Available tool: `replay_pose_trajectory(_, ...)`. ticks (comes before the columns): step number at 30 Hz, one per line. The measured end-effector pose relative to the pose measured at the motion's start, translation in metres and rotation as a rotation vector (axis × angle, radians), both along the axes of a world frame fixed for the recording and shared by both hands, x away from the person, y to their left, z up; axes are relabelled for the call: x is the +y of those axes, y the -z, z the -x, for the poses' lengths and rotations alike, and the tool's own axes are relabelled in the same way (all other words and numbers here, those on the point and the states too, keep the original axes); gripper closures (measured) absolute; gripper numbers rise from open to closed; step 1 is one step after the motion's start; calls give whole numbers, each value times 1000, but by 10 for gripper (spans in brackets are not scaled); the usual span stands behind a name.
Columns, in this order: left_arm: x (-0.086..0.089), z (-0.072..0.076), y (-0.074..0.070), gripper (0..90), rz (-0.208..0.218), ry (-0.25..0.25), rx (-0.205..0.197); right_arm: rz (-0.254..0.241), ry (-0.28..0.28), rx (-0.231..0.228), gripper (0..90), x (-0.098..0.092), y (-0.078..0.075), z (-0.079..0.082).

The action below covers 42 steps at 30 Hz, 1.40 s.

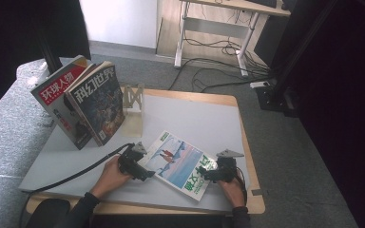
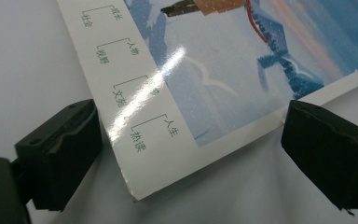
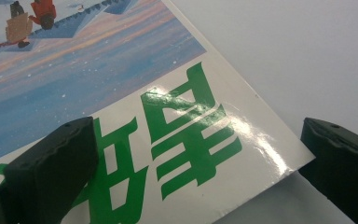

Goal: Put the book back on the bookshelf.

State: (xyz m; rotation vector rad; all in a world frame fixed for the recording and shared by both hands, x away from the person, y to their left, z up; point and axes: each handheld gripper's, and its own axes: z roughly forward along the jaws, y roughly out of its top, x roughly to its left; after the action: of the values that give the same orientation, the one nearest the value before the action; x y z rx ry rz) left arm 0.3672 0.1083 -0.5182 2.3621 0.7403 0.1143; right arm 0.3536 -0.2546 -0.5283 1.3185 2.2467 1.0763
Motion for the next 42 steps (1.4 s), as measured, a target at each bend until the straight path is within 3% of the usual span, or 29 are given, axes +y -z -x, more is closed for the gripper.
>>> replay_pose_trajectory(2,2,6,0,40,-14,-5,-6,7,-10,-3,0,6,-1,0)
replay_pose_trajectory(6,17,9,1,95,70,-31,27,8,-22,-8,0,9,-1,0)
replay_pose_trajectory(8,19,10,0,108,72,-25,36,2,-31,-10,0,9,0,0)
replay_pose_trajectory(13,19,8,0,107,61,9,11,-23,-32,-12,0,6,2,0)
replay_pose_trajectory(15,21,6,-1,107,79,17,3,-24,-33,-14,0,6,2,0)
replay_pose_trajectory(22,24,2,-7,104,108,14,-51,43,-2,-66,0,7,-3,11)
replay_pose_trajectory(27,26,-3,-12,108,152,1,-62,39,12,-76,0,3,-5,20)
replay_pose_trajectory(30,19,-8,-16,107,104,21,-72,36,11,-77,0,4,-6,24)
replay_pose_trajectory(31,16,-9,-17,107,99,29,-87,32,9,-75,0,4,-6,26)
replay_pose_trajectory(42,-21,-36,-22,104,86,79,-98,48,-55,-60,0,21,-6,52)
